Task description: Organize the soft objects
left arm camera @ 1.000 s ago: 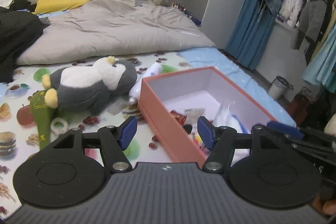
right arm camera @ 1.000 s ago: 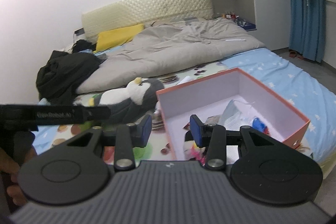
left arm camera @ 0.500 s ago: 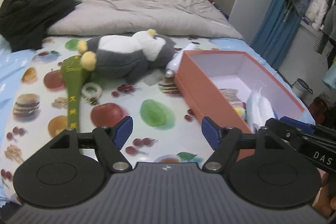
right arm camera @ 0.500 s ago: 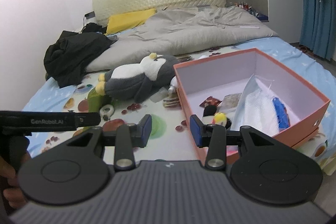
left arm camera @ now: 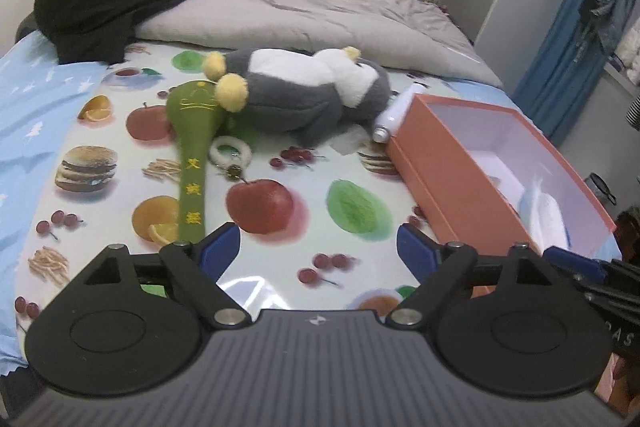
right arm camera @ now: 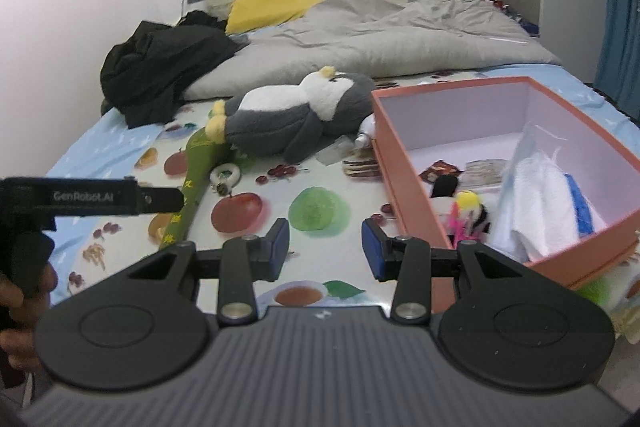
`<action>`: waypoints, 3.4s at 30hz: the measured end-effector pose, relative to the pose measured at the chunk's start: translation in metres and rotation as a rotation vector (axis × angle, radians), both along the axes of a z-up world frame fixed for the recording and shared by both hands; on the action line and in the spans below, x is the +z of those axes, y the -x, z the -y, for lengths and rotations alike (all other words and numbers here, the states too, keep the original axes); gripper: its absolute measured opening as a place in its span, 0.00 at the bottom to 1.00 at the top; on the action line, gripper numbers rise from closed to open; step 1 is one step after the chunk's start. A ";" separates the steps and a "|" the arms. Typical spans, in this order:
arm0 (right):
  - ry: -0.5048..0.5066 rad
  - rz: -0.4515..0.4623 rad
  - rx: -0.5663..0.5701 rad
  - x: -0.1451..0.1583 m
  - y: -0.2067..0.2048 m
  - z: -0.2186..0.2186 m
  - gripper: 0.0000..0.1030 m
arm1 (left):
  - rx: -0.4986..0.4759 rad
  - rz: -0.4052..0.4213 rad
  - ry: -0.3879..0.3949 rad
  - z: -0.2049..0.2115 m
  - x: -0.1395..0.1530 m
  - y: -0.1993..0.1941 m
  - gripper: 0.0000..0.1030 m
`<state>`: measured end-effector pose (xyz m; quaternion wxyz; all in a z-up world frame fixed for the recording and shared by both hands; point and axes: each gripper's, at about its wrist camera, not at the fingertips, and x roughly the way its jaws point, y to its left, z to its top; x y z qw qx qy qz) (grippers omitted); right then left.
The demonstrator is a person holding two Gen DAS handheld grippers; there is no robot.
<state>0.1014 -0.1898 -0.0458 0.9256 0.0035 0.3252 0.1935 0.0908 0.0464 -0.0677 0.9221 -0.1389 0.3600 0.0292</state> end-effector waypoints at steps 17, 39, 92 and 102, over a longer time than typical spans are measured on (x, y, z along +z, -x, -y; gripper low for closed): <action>0.087 -0.041 0.033 -0.059 -0.100 -0.059 0.42 | 0.053 -0.054 -0.021 -0.049 -0.077 -0.109 0.78; 0.053 -0.107 -0.086 -0.134 -0.241 -0.113 0.41 | -0.091 -0.119 -0.208 -0.052 -0.129 -0.200 0.70; 0.109 -0.199 0.086 -0.096 -0.085 -0.056 0.12 | -0.065 -0.135 -0.020 0.010 -0.115 -0.066 0.16; 0.087 -0.260 0.062 -0.100 -0.067 -0.040 0.26 | -0.012 -0.143 -0.004 0.017 -0.111 -0.048 0.56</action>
